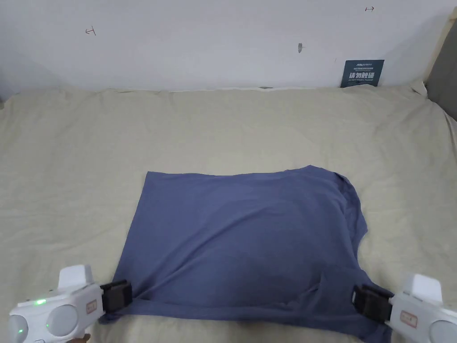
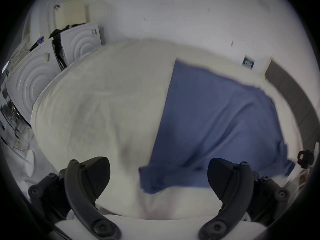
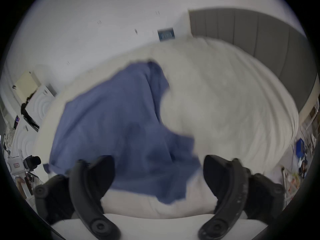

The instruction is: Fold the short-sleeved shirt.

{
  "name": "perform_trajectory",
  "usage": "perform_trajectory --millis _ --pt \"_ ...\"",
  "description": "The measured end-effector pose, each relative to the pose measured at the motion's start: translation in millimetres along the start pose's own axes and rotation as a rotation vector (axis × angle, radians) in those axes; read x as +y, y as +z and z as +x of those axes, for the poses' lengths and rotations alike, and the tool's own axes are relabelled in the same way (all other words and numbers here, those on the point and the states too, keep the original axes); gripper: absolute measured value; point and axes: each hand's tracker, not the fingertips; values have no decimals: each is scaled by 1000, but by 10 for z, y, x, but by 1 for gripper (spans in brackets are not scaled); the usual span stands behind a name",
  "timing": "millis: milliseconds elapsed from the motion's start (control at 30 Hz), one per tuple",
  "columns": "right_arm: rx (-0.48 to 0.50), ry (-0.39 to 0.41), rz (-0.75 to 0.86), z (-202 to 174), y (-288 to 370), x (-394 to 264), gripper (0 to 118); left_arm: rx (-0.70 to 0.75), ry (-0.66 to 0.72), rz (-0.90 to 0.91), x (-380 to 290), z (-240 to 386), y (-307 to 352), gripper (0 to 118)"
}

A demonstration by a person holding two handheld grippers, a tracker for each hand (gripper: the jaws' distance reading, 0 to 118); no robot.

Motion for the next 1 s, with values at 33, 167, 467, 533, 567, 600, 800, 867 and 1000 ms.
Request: perform_trajectory --millis 33,167,467,533,567,600,800,867,1000 --pt "16 10 84 -74 140 129 106 -18 17 50 99 54 109 114" --pt "45 77 335 -388 624 552 107 -74 35 265 447 281 560 114" --pt "-48 235 658 -888 1114 609 97 -56 -67 641 731 739 1065 71" --pt "-55 241 671 -948 1145 579 55 -71 -82 646 728 797 1066 18" --pt "-57 243 671 -967 1146 581 25 -68 -84 637 724 817 1067 1" --pt "-54 249 672 -978 1142 573 3 -109 -87 621 724 817 1045 0" --pt "-46 259 675 -968 1147 561 2 -121 -115 562 690 830 964 0" --pt "-41 250 664 -948 1137 549 2 -126 -125 486 672 768 882 0" --pt "-36 241 640 -891 1087 532 2 -98 -161 334 497 580 646 0"
